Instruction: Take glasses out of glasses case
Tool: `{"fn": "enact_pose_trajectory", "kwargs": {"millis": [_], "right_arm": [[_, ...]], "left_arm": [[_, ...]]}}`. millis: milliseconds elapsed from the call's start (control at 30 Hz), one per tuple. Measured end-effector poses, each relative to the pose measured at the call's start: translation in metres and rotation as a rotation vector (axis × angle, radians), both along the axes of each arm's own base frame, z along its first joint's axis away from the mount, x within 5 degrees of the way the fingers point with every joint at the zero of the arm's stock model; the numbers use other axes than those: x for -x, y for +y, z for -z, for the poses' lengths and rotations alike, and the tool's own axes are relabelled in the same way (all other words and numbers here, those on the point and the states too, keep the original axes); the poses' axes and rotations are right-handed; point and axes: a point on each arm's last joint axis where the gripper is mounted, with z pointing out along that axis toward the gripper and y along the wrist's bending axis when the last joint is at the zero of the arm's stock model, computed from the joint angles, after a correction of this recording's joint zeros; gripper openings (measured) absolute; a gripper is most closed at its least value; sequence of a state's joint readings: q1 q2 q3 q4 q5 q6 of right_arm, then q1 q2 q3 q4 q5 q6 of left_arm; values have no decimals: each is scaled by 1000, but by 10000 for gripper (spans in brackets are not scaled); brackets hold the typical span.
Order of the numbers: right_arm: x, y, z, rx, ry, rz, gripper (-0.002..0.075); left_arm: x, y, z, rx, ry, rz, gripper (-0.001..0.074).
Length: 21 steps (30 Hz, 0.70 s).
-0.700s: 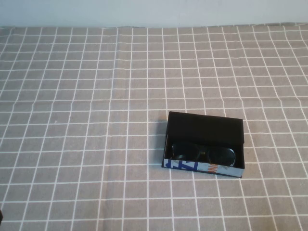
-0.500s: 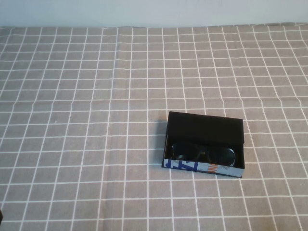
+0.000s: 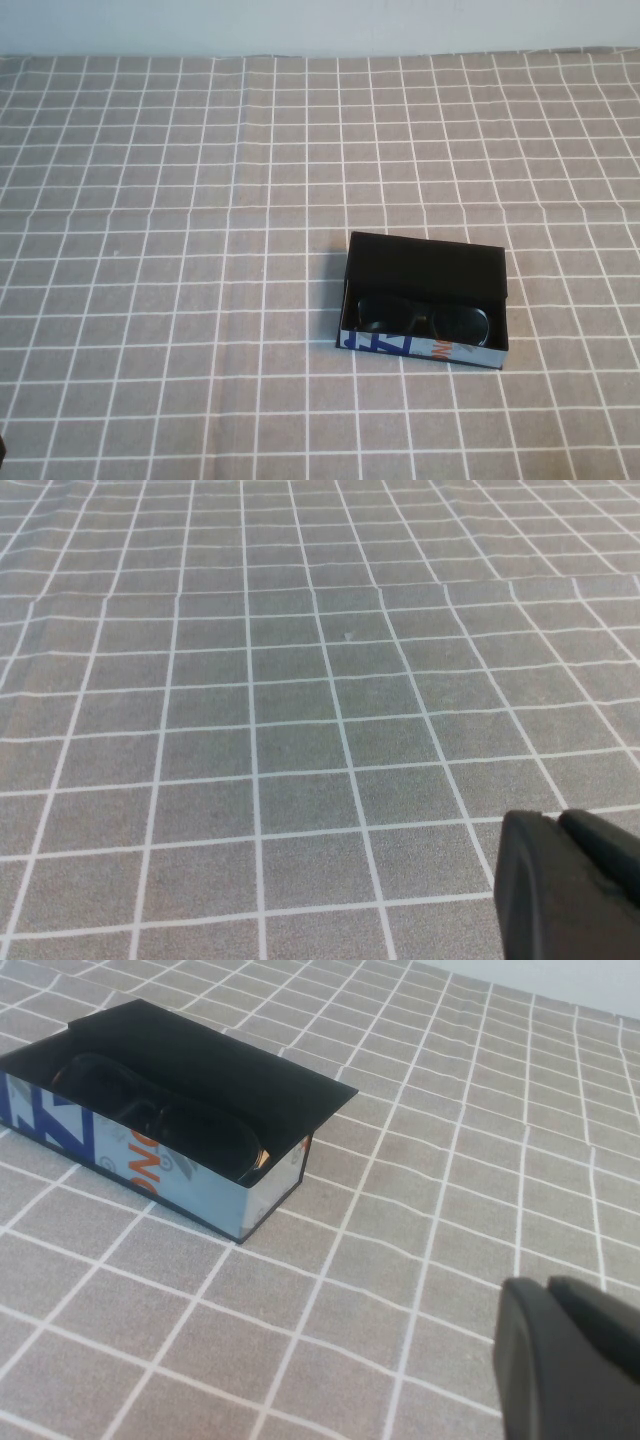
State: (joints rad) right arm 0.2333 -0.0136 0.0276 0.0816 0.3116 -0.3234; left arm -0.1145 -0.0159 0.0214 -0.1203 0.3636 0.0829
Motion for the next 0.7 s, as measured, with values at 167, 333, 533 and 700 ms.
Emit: {"fn": "enact_pose_trajectory", "kwargs": {"millis": [167,333,533,700], "right_arm": [[0,0,0,0,0,0,-18],[0,0,0,0,0,0,-18],[0,0,-1,-2,-8,1,-18],[-3,-2,-16,-44,-177,30,-18]], "left_arm": [[0,0,0,0,0,0,-5],[0,0,0,0,0,0,-5],[0,0,0,0,0,0,-5],[0,0,0,0,0,0,-5]]}}
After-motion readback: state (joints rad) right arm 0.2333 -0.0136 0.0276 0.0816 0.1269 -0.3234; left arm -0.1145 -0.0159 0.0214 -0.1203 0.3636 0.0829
